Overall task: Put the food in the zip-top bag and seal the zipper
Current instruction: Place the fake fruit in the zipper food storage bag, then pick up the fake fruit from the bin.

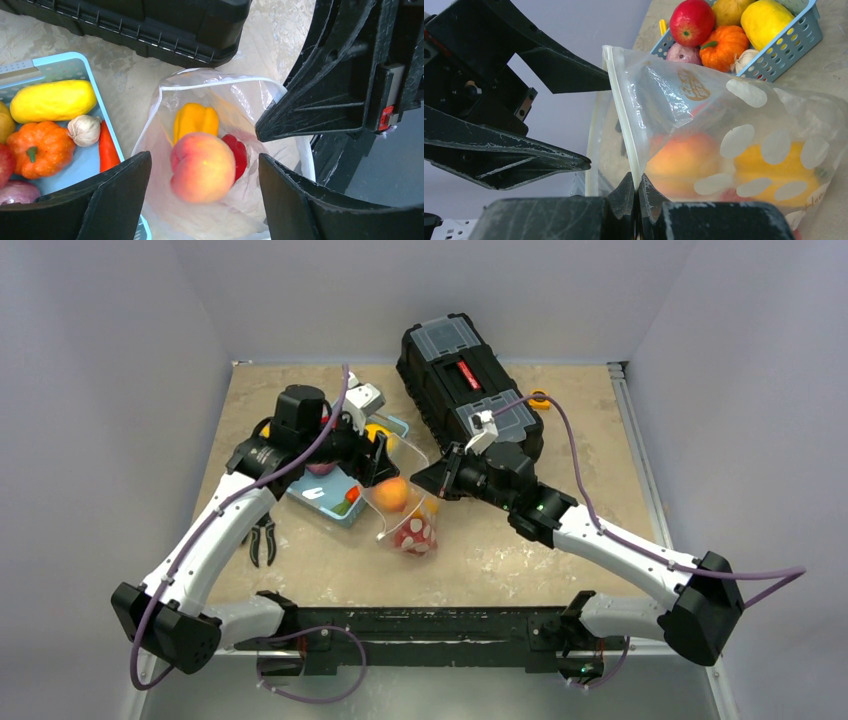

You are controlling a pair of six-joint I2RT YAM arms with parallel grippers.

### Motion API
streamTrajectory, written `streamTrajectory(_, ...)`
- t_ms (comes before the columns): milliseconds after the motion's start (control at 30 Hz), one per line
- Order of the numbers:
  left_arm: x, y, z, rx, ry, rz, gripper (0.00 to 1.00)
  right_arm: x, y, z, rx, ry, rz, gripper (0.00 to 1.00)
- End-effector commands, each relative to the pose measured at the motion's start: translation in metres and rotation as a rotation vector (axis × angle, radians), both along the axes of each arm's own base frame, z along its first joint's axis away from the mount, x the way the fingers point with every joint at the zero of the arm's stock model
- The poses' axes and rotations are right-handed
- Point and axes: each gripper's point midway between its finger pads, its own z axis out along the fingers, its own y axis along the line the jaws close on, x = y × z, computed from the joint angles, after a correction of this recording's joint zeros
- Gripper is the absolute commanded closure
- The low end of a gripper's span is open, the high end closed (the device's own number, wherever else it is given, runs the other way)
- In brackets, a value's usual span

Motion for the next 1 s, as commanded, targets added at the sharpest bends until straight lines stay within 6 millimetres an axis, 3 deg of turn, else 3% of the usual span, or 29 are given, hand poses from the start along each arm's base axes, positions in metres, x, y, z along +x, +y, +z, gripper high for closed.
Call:
streamTrajectory(0,0.006,-0.003,0.021,-0.043,-0.071,0.033,0.20,-0.003,0.005,0.028,0.074,-0.064,0.031,1.00)
streamTrajectory(133,0.006,0.000,0.027,-0.046,-0.100,0.050,0.14,-0.005,0.005,0.025,0.073,-0.055,0.037,1.00)
streamTrajectory(300,-0.002,0.010,0.051,-0.085,-0.219,0.083,0.14,-0.004,0.003,0.018,0.056,-0.048,0.027,1.00)
streamTrajectory(400,-0.003,0.026,0.062,-0.107,-0.329,0.161,0.14,-0.003,0.004,0.019,0.051,-0.050,0.031,1.00)
streamTrajectory(533,0.009,0.064,0.075,-0.106,-0.446,0.394,0.11,-0.006,0.005,0.018,0.050,-0.045,0.043,1.00)
streamTrajectory(733,0.034,0.141,0.067,0.013,-0.435,0.875,0.11,-0.003,0.001,0.017,0.034,-0.061,0.027,1.00)
streamTrajectory(967,0.065,0.156,0.028,0.084,-0.252,0.974,0.11,-0.004,0.000,0.022,0.034,-0.072,0.026,1.00)
